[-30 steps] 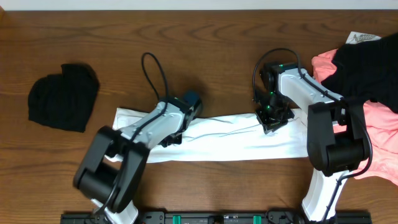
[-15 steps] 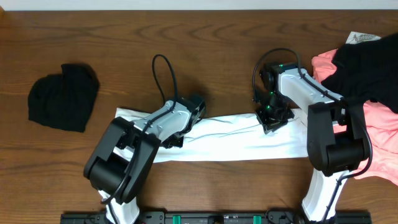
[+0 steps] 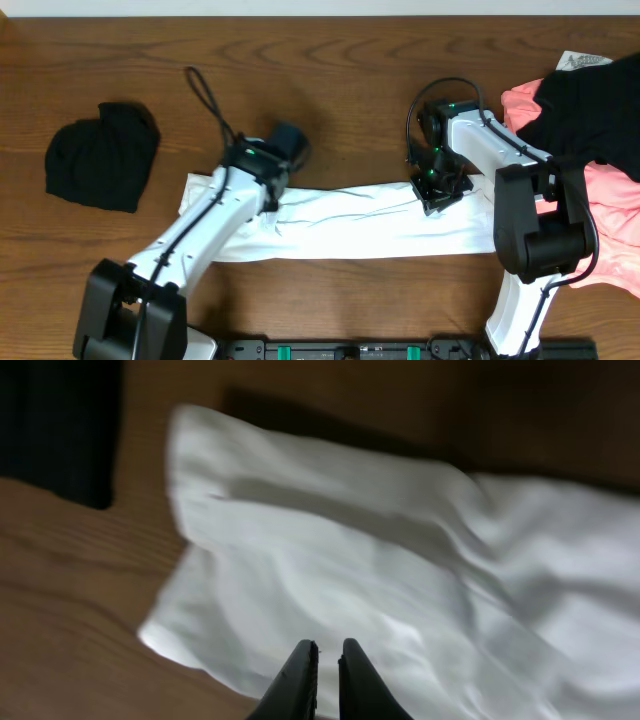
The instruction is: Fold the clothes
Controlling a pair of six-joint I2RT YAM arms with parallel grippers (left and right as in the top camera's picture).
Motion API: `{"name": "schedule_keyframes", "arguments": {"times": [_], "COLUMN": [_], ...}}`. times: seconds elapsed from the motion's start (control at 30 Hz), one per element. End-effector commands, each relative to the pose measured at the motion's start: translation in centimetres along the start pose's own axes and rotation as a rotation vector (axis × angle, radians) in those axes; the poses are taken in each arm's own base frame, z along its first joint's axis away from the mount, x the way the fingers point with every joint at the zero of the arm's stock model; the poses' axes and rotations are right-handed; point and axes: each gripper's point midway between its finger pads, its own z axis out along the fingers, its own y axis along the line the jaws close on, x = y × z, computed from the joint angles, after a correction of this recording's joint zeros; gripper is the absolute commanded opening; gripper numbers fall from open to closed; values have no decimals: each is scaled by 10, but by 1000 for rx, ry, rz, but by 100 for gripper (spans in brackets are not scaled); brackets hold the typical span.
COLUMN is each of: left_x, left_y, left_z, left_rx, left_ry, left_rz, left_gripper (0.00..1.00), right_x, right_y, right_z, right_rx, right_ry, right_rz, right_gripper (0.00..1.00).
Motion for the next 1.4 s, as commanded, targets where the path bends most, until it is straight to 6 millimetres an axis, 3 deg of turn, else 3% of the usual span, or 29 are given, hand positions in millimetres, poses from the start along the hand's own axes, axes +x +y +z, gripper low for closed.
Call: {"name": "schedule_keyframes", "arguments": {"times": [0.0, 0.37, 0.7, 0.77, 1.0, 1.17, 1.37], "left_x": [-4, 23, 36, 37, 20, -1, -25], "left_y": [22, 47, 69, 65, 67, 75, 43], "left_z": [24, 97, 113, 112, 92, 57, 10], "left_rx": [-57, -149, -162, -130, -105, -34, 292], "left_ry": [40, 278, 375, 388, 321, 188, 55], "left_rz": [-84, -151, -217, -214, -230, -278, -249], "left_gripper": [11, 11, 10, 6, 6, 6, 6], "right_x": [2, 4, 4, 4, 4, 3, 2], "right_y": [-4, -4, -4, -4, -4, -4, -4], "right_z": [4, 4, 4, 4, 4, 4, 4], "right_rx": [6, 5, 5, 5, 5, 6, 6], "right_ry": [7, 14, 15, 15, 13, 12, 6], "right_rz": [11, 11, 12, 12, 12, 12, 12], "right_gripper": [24, 24, 25, 25, 25, 26, 26]}}
